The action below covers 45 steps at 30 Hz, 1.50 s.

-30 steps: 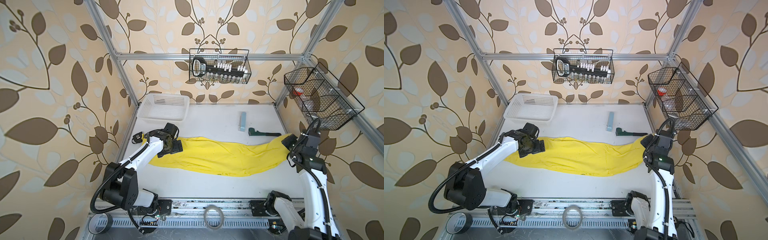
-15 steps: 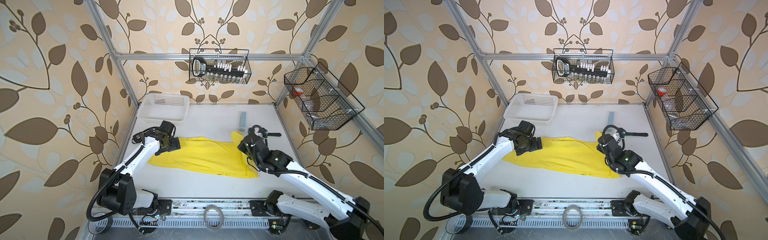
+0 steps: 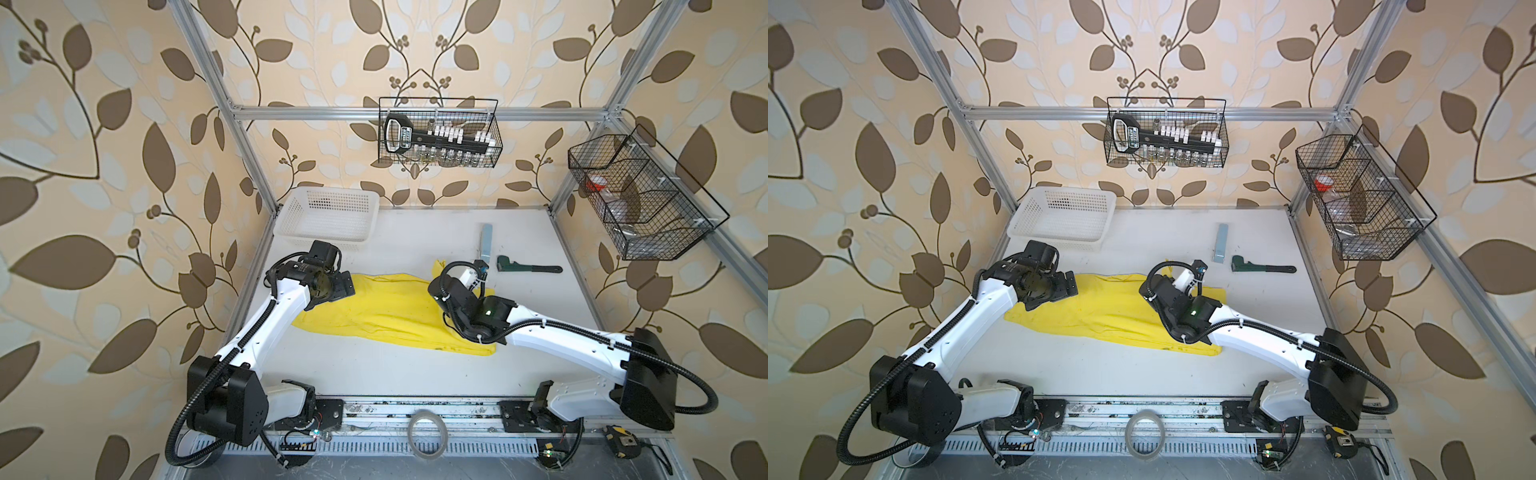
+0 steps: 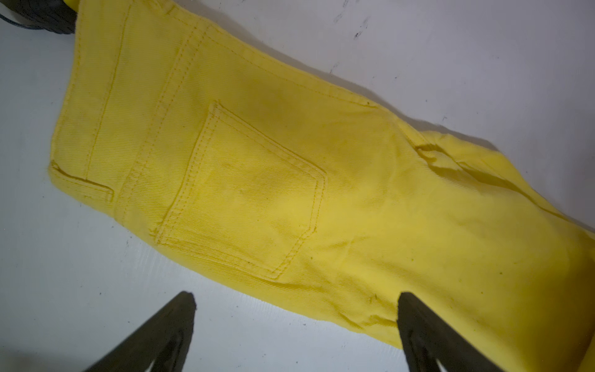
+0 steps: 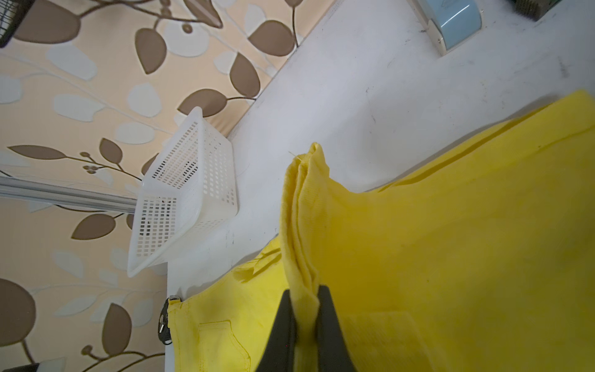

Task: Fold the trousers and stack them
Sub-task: 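Lift the hem with the right gripper and carry it over toward the left gripper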

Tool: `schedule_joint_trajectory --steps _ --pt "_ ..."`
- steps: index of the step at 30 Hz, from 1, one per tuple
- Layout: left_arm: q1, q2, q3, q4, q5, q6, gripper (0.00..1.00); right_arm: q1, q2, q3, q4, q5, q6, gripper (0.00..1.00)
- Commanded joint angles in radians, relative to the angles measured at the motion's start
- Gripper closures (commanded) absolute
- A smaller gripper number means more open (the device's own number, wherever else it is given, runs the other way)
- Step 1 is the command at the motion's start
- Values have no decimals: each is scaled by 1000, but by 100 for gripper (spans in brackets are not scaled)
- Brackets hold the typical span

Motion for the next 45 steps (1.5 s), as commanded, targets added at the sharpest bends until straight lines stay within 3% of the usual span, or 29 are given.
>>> schedule_joint_trajectory --steps 1,15,19,26,35,42,45 --pt "17 -30 -18 -18 22 10 1 18 56 41 67 37 50 93" --pt "19 -30 -44 -6 38 7 1 69 332 183 156 22 48 85" --pt "20 -39 -59 -2 31 9 1 75 377 190 188 -15 54 77" --pt "19 -42 -78 6 41 7 1 61 421 231 291 -132 -31 48" --pt "21 -40 -94 20 99 2 1 -37 186 83 365 -284 -229 44" --pt "15 -27 -94 74 250 -7 1 -216 -128 -125 142 -465 -454 43" --pt "-36 -16 -64 91 252 -25 2 -307 -262 -230 49 -489 -559 37"
